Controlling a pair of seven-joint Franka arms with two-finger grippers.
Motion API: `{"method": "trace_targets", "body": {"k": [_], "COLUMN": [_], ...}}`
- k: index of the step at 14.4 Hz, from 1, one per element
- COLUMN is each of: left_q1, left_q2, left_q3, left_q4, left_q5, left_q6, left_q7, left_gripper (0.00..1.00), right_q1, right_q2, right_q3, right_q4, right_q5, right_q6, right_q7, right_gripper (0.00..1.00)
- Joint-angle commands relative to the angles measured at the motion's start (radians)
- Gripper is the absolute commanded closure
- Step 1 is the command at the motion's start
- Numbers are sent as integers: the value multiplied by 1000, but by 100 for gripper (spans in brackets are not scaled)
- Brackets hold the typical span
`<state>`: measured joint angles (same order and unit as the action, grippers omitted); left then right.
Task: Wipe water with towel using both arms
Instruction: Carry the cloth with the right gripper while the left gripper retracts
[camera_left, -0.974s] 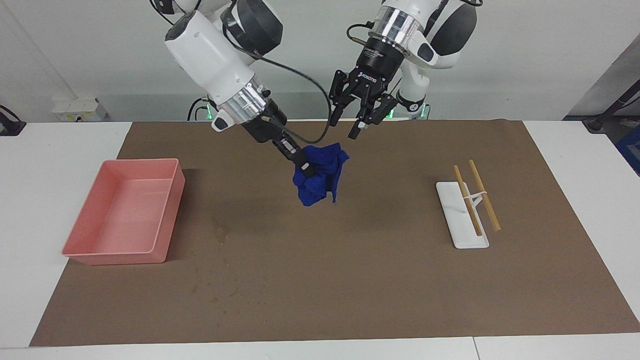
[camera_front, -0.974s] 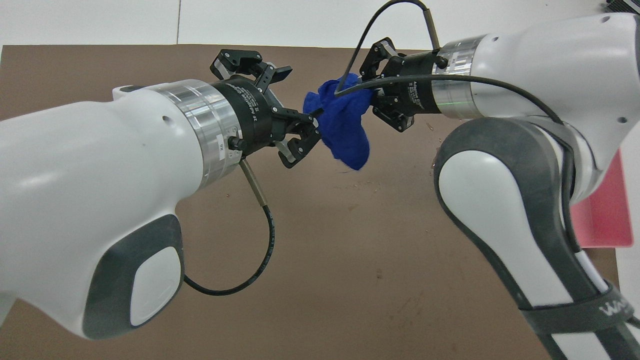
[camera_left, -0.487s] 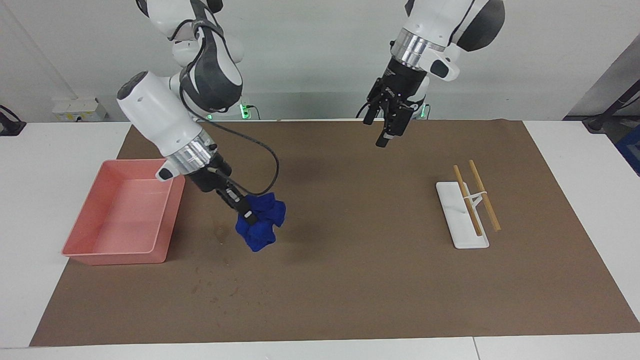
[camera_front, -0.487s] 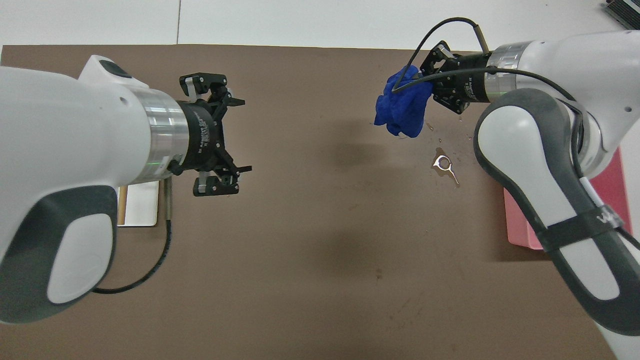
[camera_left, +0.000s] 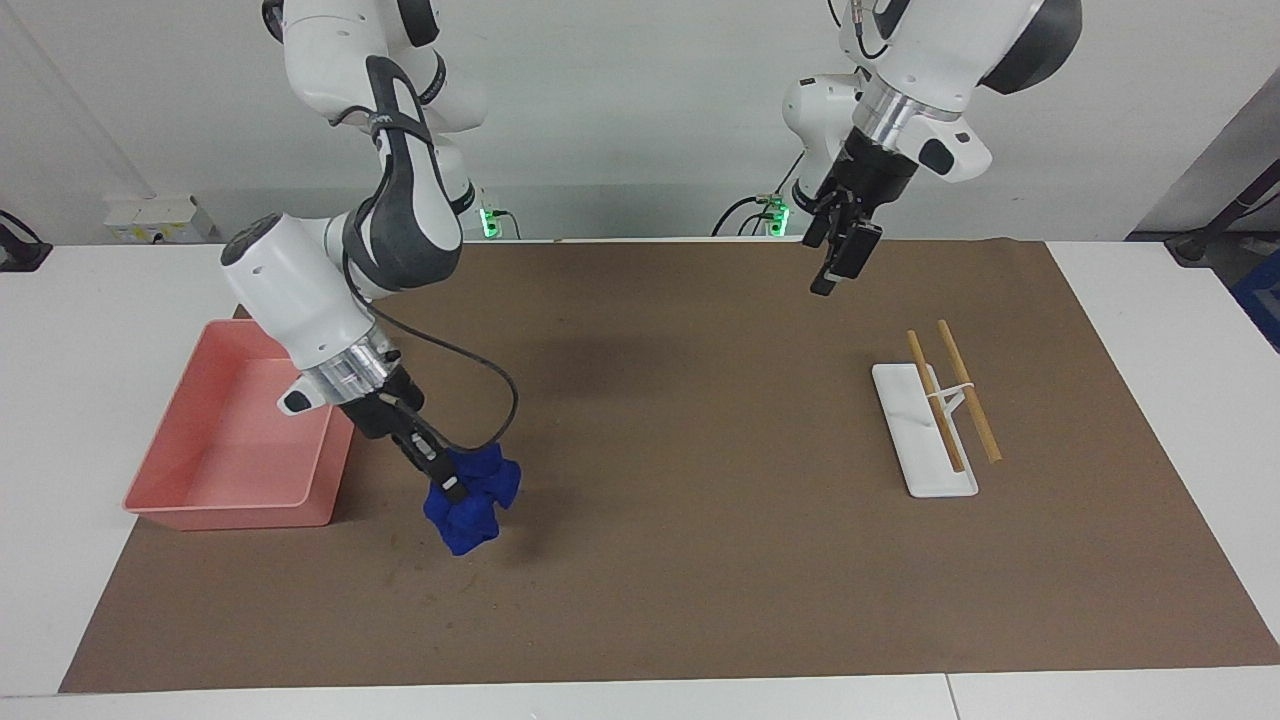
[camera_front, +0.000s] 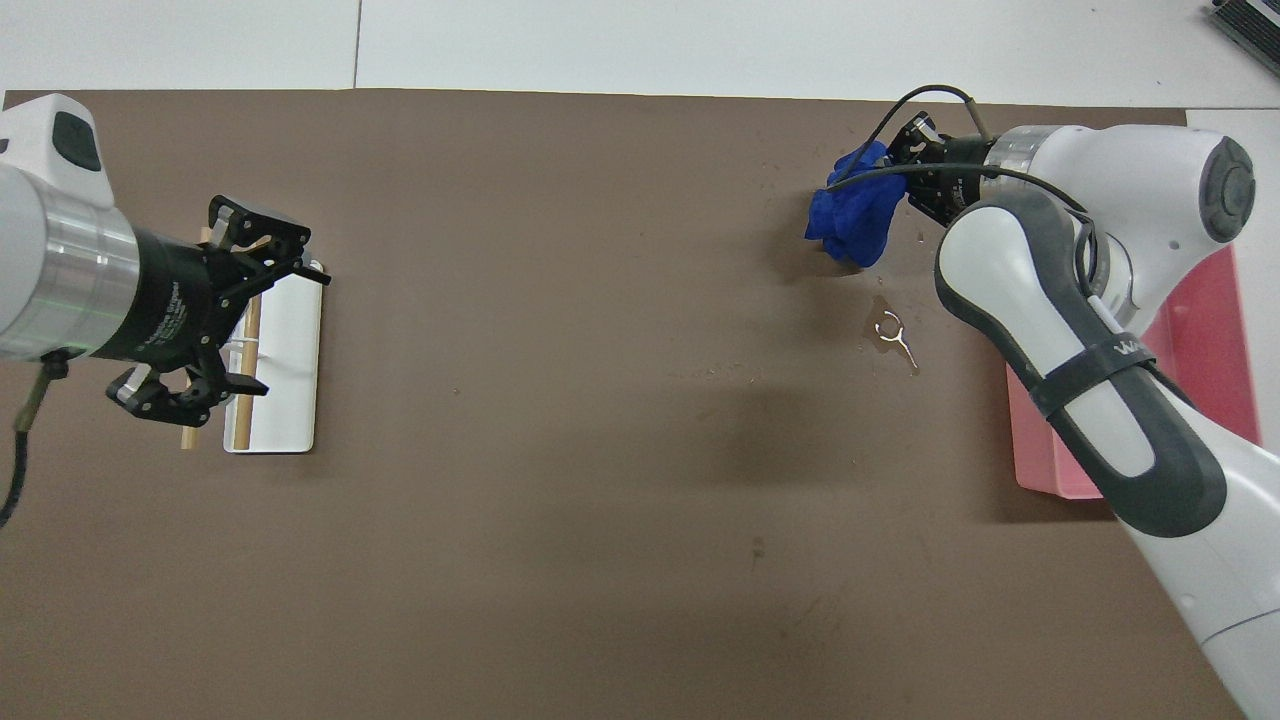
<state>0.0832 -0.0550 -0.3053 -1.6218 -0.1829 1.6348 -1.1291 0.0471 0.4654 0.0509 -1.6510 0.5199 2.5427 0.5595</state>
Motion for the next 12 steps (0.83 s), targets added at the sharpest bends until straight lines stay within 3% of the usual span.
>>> {"method": "trace_targets", "body": {"k": [1,3,6,8,12], "left_q1": [42,102,225,295,331], "left_q2": [-58,-74,-89,-98,-95], "left_q3": [0,3,6,6,6], "left_q4": [-84,-104,-131,-144,-171], "left_q5": [98,125,209,215,220], "left_q6": [-13,-44,-50,-44,52], "left_q7": [274,555,970,1098,1218], "left_gripper": [0,0,0,0,0], "right_q1": [-16,-32,-21,-26,-36], "right_q2": [51,78,27,9,-48], "right_q3": [15,15,14,12,7], "right_q4": [-1,-15,-177,-237,-390], "right_q5": [-9,-9,-9,-9,-9], "right_q6": [73,76,105,126,123], "right_q7": [-108,-150,-185,-275,-348], "right_gripper": [100,100,100,100,100]}}
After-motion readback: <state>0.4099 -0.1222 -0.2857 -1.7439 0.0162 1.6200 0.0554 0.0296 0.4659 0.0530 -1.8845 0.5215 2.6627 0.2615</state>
